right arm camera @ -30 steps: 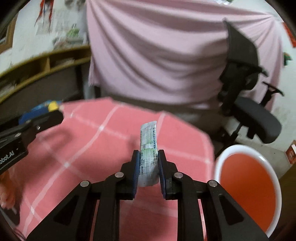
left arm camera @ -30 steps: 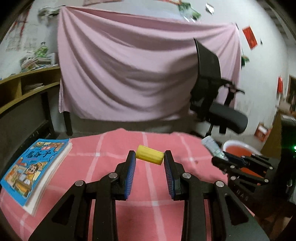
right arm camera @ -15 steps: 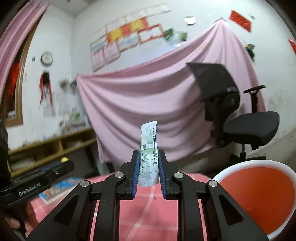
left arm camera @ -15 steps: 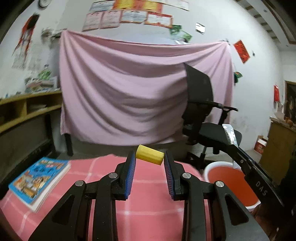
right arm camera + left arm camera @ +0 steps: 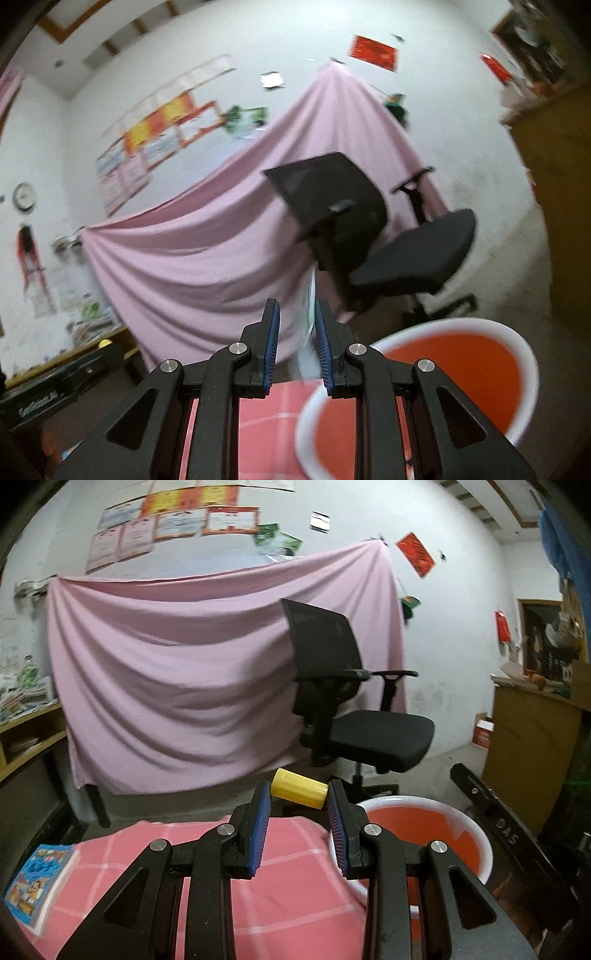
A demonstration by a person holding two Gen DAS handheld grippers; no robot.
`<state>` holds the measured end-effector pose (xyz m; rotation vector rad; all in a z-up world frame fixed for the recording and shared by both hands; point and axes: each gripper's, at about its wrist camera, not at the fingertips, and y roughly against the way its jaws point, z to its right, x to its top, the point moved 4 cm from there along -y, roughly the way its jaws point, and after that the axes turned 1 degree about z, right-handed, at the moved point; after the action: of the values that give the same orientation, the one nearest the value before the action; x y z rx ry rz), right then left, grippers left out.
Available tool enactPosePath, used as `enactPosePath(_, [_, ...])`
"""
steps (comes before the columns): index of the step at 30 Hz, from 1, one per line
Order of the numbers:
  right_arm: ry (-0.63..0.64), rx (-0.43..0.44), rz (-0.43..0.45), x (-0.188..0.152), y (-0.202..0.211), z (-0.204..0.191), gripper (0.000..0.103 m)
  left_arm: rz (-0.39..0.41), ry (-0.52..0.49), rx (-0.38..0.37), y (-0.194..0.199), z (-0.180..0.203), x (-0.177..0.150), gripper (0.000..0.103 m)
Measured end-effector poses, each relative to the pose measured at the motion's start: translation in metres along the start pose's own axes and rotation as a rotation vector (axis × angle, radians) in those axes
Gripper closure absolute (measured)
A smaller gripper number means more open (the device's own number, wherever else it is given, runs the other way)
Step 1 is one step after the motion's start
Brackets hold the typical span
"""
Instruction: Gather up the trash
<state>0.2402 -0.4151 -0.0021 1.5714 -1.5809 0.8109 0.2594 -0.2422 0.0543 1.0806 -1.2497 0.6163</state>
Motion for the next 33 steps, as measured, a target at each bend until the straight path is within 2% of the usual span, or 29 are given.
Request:
enactPosePath(5, [-0.055,-0.075,-0.083,-0.007,-0.011,0.024,0.085,-0.058,0.011,-0.071,-0.025,0.029,-0.005,0.076])
enactPosePath(10, [-0.102,-0.12,-0.147,-0.014,-0.017,0.044,0.085,-0.177,0.047,-0.135,-0.062,0.053,-0.013,0.076])
enactPosePath(19, [-0.133,-0.177,-0.196,-0.023,-0.017,0.066,0.084,-0.349,0.131,-0.196,-0.098,0.062,-0.032,0.076])
enactPosePath(24, [-0.139,-0.19,-0.204,-0.024,-0.016,0.07,0.082,-0.37,0.136,-0.199,-0.102,0.061,-0.036,0.075])
enactPosePath(27, [-0.143,-0.198,-0.218,-0.026,-0.018,0.071,0.08,-0.376,0.132,-0.192,-0.101,0.06,-0.039,0.068])
enactPosePath(33, [-0.142,-0.2,-0.228,-0.027,-0.019,0.069,0.08,-0.376,0.166,-0.168,-0.096,0.051,-0.042,0.068])
